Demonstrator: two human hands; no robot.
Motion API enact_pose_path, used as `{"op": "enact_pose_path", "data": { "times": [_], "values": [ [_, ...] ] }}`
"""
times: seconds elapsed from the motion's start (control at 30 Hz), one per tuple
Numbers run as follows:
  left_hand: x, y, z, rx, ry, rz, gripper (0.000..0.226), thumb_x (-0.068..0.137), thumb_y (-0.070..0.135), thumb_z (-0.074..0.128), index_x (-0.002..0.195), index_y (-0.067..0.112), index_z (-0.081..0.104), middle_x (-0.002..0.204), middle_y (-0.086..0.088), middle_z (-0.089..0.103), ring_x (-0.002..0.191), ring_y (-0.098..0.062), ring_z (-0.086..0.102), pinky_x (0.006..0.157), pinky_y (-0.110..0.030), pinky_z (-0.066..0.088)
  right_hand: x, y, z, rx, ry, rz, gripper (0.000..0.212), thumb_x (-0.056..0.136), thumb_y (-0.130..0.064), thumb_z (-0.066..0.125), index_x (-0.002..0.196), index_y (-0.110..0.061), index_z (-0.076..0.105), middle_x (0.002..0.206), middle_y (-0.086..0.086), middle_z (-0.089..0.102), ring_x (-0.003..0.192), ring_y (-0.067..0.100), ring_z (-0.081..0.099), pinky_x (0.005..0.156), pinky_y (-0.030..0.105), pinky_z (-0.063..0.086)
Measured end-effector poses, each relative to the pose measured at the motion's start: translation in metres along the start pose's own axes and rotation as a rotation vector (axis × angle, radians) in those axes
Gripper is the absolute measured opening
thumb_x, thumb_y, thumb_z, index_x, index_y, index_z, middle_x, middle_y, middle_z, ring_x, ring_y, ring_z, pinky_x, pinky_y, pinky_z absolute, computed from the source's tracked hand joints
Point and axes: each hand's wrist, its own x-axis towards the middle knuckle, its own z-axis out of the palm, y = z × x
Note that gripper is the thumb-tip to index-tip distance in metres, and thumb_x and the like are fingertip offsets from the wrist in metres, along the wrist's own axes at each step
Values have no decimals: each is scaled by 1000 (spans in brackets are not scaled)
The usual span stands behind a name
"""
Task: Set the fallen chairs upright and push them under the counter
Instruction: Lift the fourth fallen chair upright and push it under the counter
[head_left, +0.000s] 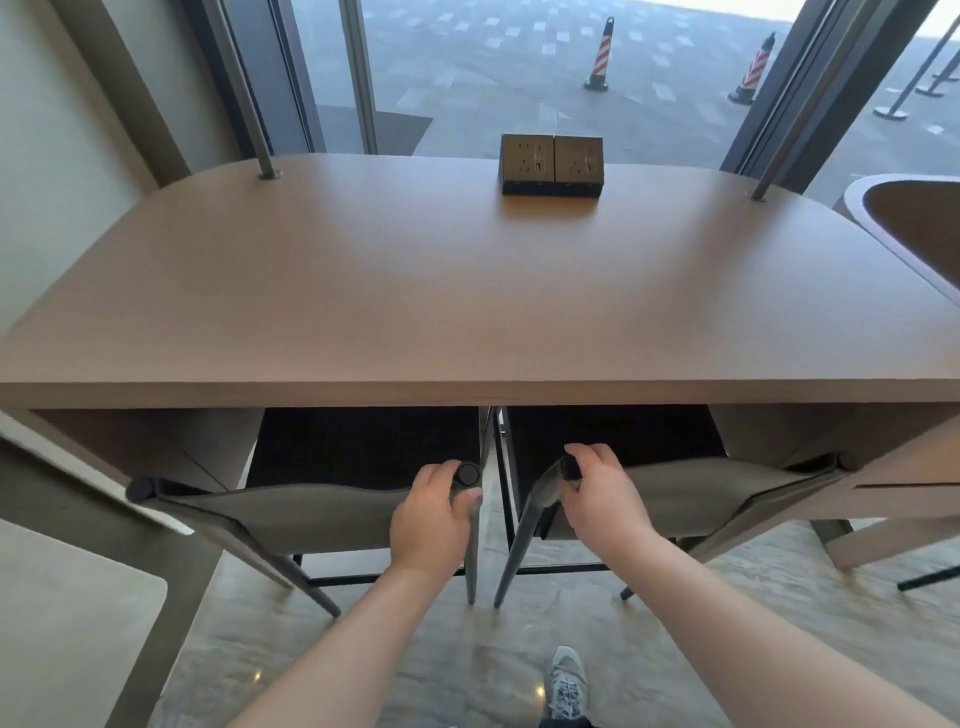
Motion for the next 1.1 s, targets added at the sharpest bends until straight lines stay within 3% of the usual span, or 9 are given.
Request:
{"op": "enact_pose_path", "data": {
  "times": [0.07,0.37,0.43,0.53,0.6,0.7,0.83,1.1],
  "values": [
    [1,-2,1,21,-2,12,37,97,34,57,131,20,59,124,5,57,93,-19,62,77,-34,51,2,1,-2,-94,-32,-15,51,99,-16,52,148,-16,38,141,4,41,84,18,59,72,25,52],
    [0,-4,3,57,37,30,37,97,33,59,131,19,60,123,6,58,86,-12,62,71,-29,50,5,4,1,-160,-46,-49,54,96,-7,55,147,-15,38,142,7,41,90,28,63,75,31,55],
    [-3,-1,2,141,57,71,37,97,31,61,129,15,61,122,3,60,78,-17,63,61,-32,52,8,1,3,-180,-35,-58,53,96,-9,54,146,-16,39,140,7,43,86,28,62,70,32,53],
    [-5,-2,0,403,190,322,33,91,27,70,116,5,70,103,-5,68,59,-21,61,41,-29,46,10,-4,-1,-380,6,-120,45,99,-26,52,143,-20,43,128,2,52,81,22,58,56,29,43],
    [-4,-4,-2,506,284,459,34,91,31,62,112,6,73,96,-5,69,68,-22,59,45,-32,47,7,-2,-7,-490,75,-268,42,94,-30,62,133,-17,55,112,2,61,86,22,58,53,29,42],
    [-3,-7,0,535,325,570,27,86,21,65,111,12,73,103,-4,67,88,-24,54,66,-36,44,6,9,-15,-586,139,-491,50,66,-18,88,111,-10,70,94,6,67,79,26,61,59,36,50],
    [-1,-7,6,490,221,614,49,71,-4,78,117,6,69,111,-8,66,101,-26,56,81,-40,50,12,15,-16,-577,106,-645,66,49,4,82,113,-7,69,109,11,67,87,29,64,71,39,56],
    [5,-9,1,490,109,622,62,59,-12,80,117,6,68,115,-10,65,107,-26,52,84,-42,53,21,24,-16,-605,55,-773,67,49,2,81,114,-6,67,112,13,64,90,30,63,63,36,58]
  ]
}}
